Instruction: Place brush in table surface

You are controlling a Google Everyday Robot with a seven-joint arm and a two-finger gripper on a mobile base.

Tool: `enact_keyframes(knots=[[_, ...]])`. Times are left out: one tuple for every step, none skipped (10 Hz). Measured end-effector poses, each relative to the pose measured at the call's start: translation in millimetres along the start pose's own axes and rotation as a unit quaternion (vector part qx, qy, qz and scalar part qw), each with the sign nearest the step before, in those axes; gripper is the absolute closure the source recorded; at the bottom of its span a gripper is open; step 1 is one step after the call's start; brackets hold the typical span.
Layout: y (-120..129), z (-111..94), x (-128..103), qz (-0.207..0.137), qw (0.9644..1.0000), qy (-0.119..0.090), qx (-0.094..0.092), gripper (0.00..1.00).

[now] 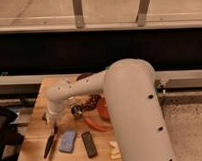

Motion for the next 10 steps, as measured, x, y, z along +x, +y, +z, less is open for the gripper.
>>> enact_keyframes(knots=[[0.3,-0.7,-1.6,0.0,1.0,-0.001,-0.001,0.28],[1.8,-2.0,-3.6,-0.003,1.0,-0.002,-0.002,0.28],[2.0,-2.6,-4.9,-0.004,1.0,-0.003,-0.003,0.28],[1.1,-3.3,-5.8,-0.002,1.0,-0.003,-0.003,0.28],[0.1,-3.8,-5.8,-0.001,1.0,-0.004,-0.003,0.28],[0.4,-3.7,-5.9,-0.002,1.0,-0.004,-0.003,0.28],[1.4,-3.3,-5.9,-0.002,1.0,-0.004,-0.004,0.28],[1.5,-3.3,-5.9,-0.002,1.0,-0.003,-0.004,0.28],[1.0,-3.4,-5.9,-0.002,1.0,-0.004,-0.003,0.28],[1.4,-3.2,-5.9,-0.003,1.0,-0.003,-0.003,0.28]])
